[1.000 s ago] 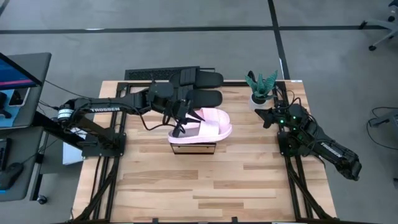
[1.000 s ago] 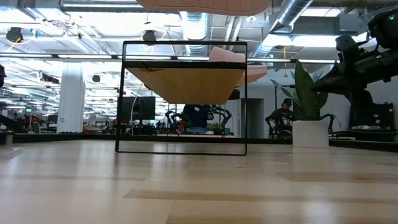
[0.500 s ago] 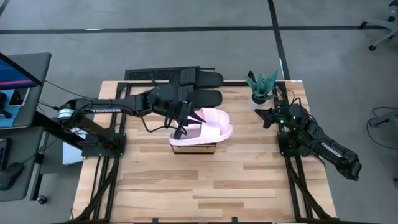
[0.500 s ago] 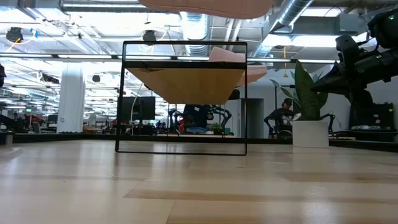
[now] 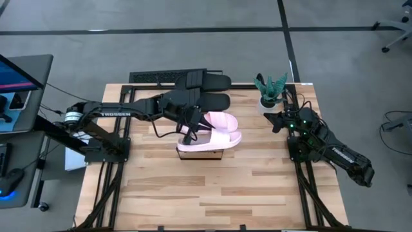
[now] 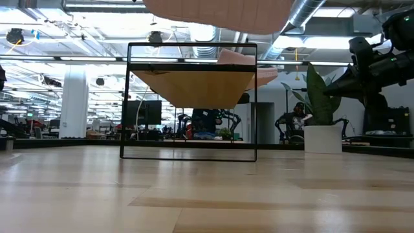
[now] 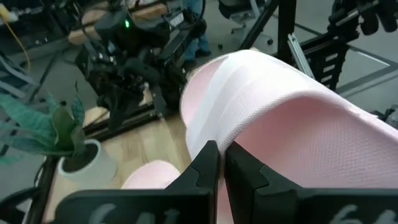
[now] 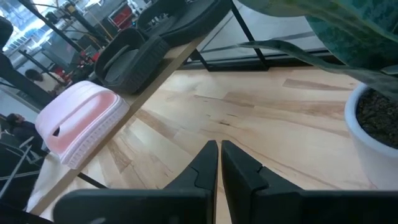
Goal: Pick and place slides into the shelf
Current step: Put the pink slide on the shelf
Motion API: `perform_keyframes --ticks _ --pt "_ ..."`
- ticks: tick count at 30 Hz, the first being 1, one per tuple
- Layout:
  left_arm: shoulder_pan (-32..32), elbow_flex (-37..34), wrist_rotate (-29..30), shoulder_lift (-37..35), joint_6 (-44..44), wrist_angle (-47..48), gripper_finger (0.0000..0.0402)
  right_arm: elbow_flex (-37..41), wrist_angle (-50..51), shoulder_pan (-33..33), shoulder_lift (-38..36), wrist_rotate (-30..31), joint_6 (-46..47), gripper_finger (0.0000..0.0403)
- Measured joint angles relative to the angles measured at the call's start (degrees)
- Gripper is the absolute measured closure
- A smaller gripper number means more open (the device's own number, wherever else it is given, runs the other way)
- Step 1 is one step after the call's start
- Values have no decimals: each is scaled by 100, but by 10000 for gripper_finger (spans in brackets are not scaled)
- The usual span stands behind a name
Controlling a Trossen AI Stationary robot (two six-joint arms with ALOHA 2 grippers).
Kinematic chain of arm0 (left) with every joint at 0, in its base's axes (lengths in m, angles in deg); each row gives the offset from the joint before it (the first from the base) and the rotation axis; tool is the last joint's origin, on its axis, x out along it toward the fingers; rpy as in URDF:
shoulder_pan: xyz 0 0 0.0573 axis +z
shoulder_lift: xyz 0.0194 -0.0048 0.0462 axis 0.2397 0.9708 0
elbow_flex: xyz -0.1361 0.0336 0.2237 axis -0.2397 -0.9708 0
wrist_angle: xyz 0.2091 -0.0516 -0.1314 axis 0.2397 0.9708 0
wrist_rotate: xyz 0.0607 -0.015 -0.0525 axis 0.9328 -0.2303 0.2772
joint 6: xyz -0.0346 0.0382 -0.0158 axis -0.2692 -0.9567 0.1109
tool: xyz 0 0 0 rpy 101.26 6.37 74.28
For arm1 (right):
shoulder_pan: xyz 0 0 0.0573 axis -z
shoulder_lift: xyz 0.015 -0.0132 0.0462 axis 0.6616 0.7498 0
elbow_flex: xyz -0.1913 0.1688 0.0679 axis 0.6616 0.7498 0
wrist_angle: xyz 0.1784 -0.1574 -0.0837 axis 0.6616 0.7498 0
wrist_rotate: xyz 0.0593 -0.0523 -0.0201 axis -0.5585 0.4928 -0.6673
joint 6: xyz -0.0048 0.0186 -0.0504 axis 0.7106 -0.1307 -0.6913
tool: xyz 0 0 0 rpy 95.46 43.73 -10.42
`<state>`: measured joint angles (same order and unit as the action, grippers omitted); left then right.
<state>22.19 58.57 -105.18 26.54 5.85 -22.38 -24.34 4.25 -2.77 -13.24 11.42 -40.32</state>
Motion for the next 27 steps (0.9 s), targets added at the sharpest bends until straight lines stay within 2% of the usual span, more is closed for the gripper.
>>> perform_keyframes --ticks 6,17,27 --pt "18 -188 64 0 -7 29 401 -1 0 0 -2 1 0 390" --pt "39 -330 447 0 -585 194 401 0 0 0 -2 -1 0 390" --pt "207 -330 342 0 -972 298 401 1 0 -2 -2 -1 0 390"
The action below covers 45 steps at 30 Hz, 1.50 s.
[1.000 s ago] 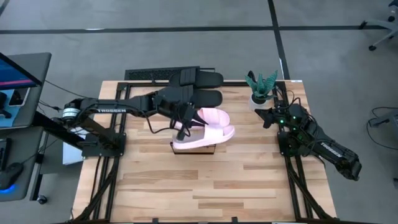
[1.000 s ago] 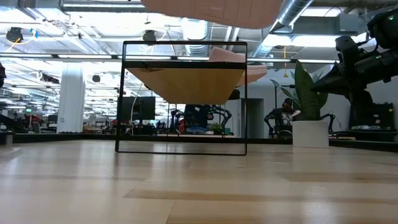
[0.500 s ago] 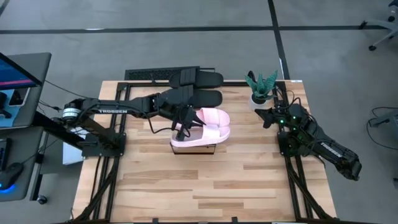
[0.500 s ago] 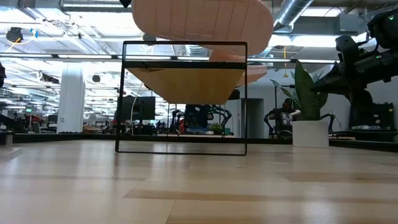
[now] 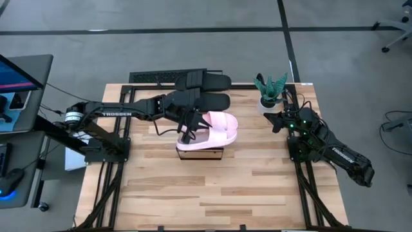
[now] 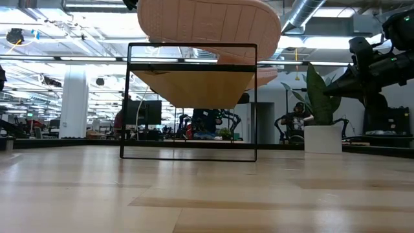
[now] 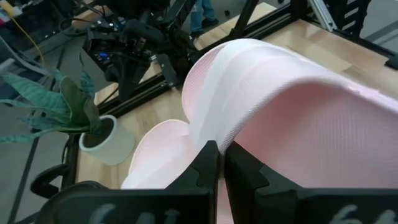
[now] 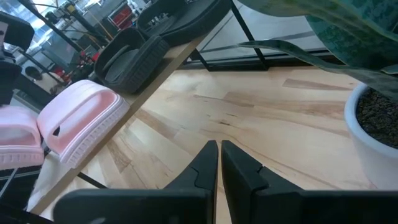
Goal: Pick and place slides into the shelf
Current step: Put the pink slide on the shelf
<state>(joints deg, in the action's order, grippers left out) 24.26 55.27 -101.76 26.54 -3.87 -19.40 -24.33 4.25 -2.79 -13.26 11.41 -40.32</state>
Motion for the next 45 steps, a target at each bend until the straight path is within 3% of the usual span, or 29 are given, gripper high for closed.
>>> perform_keyframes --ticks 18,28,34,45 --pt "5 7 -221 -7 -77 300 399 -1 -1 2 0 0 0 390" --pt "0 7 -351 16 367 493 352 -1 -1 2 0 0 0 390" --pt "-79 11 -598 439 649 176 328 -1 -2 2 0 0 0 390" --pt "-165 9 -427 588 792 -40 304 0 0 1 0 0 0 390"
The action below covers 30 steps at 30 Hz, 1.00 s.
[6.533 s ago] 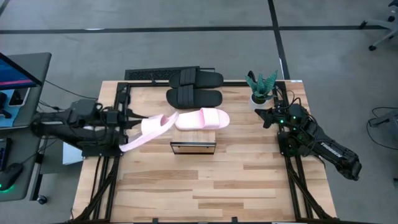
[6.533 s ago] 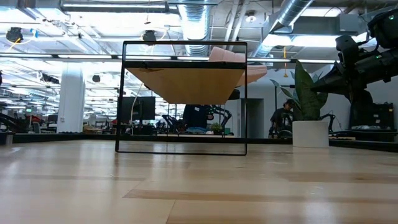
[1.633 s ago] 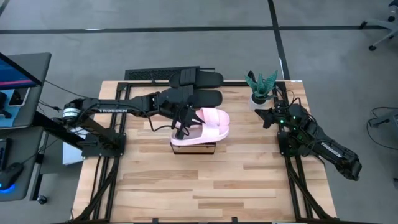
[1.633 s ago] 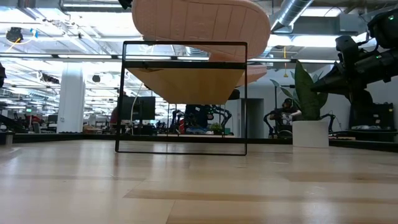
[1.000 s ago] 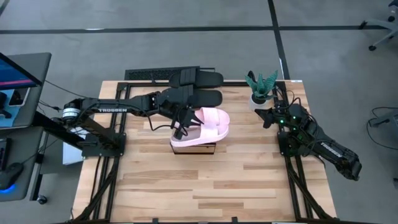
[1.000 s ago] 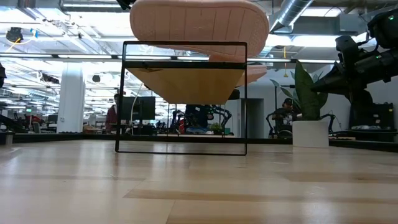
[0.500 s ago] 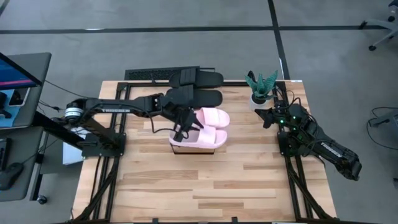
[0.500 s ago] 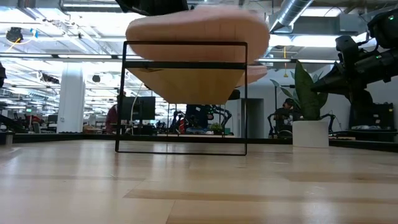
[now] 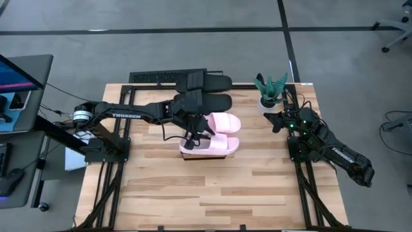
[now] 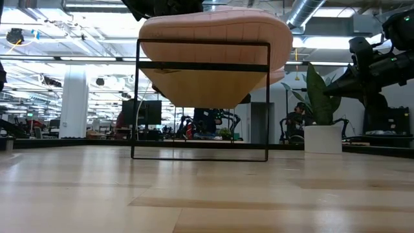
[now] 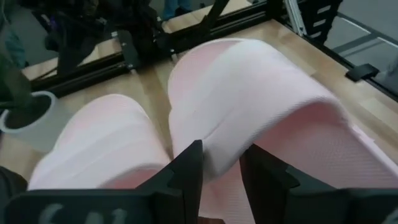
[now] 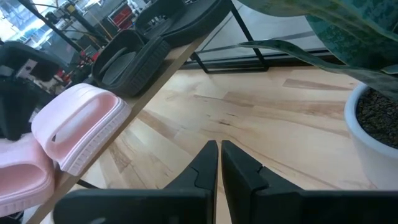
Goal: Pick and place slides into the shelf
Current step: Put the pink slide on the shelf, then return to Home Position
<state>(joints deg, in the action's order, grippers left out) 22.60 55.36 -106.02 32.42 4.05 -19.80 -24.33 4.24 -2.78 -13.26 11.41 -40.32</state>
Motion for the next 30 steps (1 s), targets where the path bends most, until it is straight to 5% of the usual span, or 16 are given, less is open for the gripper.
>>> perform_keyframes --ticks 22,30 --pt "-7 42 589 -305 173 669 239 0 -1 -1 0 2 0 390" --pt "-6 44 1431 -878 22 1667 239 -1 -2 -1 -9 -2 0 390"
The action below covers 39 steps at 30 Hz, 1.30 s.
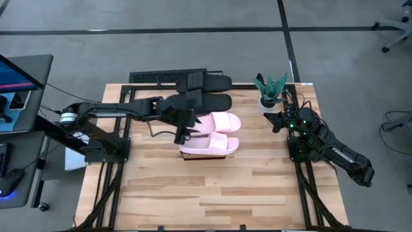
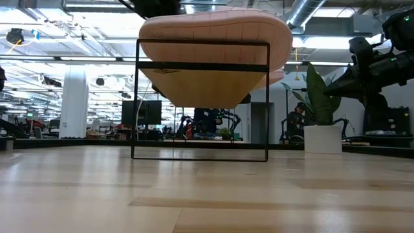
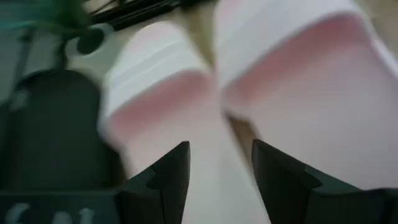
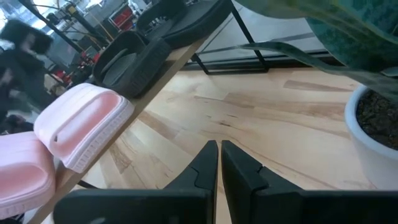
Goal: Pick and place slides into the shelf
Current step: Return to Home Position
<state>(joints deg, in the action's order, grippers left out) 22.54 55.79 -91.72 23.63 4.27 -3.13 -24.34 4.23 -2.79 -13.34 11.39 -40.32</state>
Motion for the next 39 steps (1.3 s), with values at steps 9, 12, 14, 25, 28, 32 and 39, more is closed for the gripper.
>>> perform_keyframes --ticks 9,12,14,25,28,32,39 --pt "262 0 873 -1919 578 505 239 -1 0 0 -5 2 0 390" --pt "391 0 881 -2571 1173 417 239 1 2 0 -7 1 -1 390" --pt "437 0 883 -2905 1561 416 239 1 0 2 -7 2 0 390" --pt "-245 -1099 -189 -3441 3570 -598 239 -1 0 2 -7 2 0 390" --pt "-560 -1748 -8 -3689 3820 -1254 239 1 2 1 -7 2 -1 390" --pt "-914 -2656 307 -4176 4124 -1809 239 1 0 0 -7 2 -2 390" --pt "-1287 -3891 953 -5232 4258 -2185 239 1 2 2 -7 2 0 390"
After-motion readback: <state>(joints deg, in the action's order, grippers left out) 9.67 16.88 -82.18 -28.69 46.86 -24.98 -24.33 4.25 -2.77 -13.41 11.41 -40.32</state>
